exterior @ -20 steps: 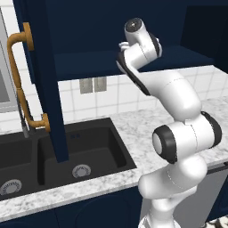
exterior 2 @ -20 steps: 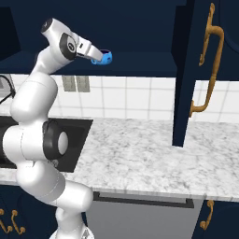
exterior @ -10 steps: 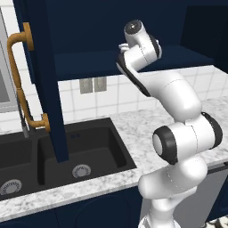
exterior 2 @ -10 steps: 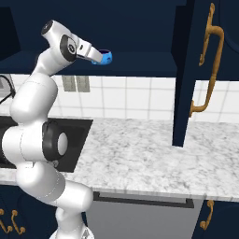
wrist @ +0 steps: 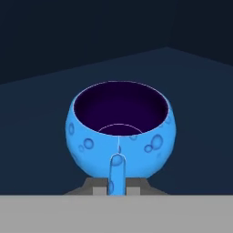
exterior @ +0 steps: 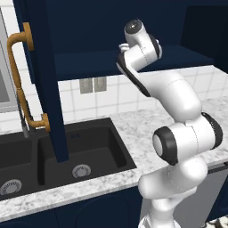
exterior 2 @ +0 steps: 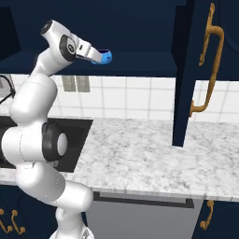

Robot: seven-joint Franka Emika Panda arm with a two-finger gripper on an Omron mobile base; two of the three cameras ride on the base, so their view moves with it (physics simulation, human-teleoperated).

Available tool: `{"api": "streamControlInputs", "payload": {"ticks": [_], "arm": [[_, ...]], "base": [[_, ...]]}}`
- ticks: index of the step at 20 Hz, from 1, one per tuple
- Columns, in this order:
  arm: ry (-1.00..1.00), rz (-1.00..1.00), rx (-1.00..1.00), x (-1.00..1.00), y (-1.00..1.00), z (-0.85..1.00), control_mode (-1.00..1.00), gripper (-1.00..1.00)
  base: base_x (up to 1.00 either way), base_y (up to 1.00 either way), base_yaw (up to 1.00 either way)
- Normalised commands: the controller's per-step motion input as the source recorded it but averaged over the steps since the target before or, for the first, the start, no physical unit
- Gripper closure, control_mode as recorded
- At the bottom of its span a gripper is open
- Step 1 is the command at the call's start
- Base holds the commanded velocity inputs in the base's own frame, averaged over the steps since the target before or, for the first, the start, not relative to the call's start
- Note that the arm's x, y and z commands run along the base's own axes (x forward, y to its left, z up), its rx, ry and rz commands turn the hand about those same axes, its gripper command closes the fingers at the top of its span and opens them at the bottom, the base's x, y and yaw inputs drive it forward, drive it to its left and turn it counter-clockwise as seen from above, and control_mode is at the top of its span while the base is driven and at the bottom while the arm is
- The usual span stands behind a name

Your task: Gather all objects into one cabinet and sort the glasses and bowls to opposite sides.

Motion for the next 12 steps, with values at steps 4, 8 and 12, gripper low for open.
{"api": "streamControlInputs", "payload": {"ticks": [4,8,12], "arm": [[0.00,0.00,0.00,-0.41,-0.01,0.00,-1.00,1.00],[0.00,0.00,0.00,-0.23,0.00,0.16,-1.00,1.00],[0.00,0.00,0.00,-0.11,0.00,0.15,-1.00,1.00]], "base": [[0.00,0.00,0.00],[0.00,0.00,0.00],[0.00,0.00,0.00]]}}
